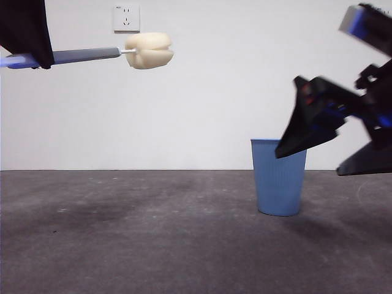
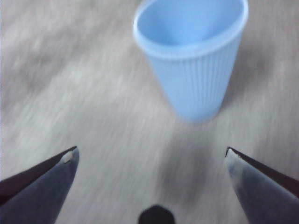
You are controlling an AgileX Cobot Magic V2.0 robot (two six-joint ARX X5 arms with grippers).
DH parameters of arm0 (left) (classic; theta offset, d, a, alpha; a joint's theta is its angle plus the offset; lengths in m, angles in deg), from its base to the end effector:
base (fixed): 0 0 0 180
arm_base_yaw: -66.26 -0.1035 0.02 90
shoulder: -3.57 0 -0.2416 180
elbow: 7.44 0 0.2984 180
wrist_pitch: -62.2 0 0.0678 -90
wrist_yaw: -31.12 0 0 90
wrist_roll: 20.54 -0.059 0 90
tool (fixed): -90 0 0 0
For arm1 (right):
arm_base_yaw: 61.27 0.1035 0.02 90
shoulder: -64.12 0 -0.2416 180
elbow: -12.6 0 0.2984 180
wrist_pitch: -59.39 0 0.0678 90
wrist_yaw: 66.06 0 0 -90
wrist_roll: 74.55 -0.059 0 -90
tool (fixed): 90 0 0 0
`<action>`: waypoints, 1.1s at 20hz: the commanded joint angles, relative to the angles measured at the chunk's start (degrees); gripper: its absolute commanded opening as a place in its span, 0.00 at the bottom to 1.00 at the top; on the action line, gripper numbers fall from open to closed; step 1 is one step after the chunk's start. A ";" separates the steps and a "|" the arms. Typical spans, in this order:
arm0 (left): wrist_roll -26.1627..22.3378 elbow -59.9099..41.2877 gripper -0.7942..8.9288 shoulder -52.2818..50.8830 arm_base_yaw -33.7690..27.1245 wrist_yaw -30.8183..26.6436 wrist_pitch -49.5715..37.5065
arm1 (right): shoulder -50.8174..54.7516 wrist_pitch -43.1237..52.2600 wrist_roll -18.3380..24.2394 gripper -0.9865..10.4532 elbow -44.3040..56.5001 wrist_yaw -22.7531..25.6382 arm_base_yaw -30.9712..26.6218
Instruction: Pick up the cup brush,pick up the cup,insert the brush into the cup,clean the cup,put the cup brush back,put the cup back to the fixed position on the table
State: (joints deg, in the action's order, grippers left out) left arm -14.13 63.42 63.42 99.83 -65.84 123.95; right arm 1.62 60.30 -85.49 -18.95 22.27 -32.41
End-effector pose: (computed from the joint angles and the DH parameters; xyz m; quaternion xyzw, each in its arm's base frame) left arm 0.2302 -0.1442 0.2716 0.0990 0.4129 -0.1851 0.8862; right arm 0.2392 0.1338 0.1009 0.0282 0.2750 0.2291 0.9333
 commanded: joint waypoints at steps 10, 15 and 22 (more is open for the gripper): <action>-0.44 0.17 0.07 -0.04 0.17 1.57 1.84 | -27.98 34.25 1.86 0.63 0.50 2.03 -2.54; -0.17 0.17 0.07 -0.02 0.22 1.55 2.19 | -33.68 42.91 3.39 0.63 0.00 0.96 -4.24; -0.02 0.17 0.07 -0.02 0.22 1.55 2.23 | -37.88 43.25 5.51 0.63 -5.20 0.07 -4.92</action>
State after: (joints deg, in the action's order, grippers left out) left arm -14.08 63.42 63.42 99.83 -64.29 126.31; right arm -35.69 103.14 -80.55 -24.04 22.42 -37.28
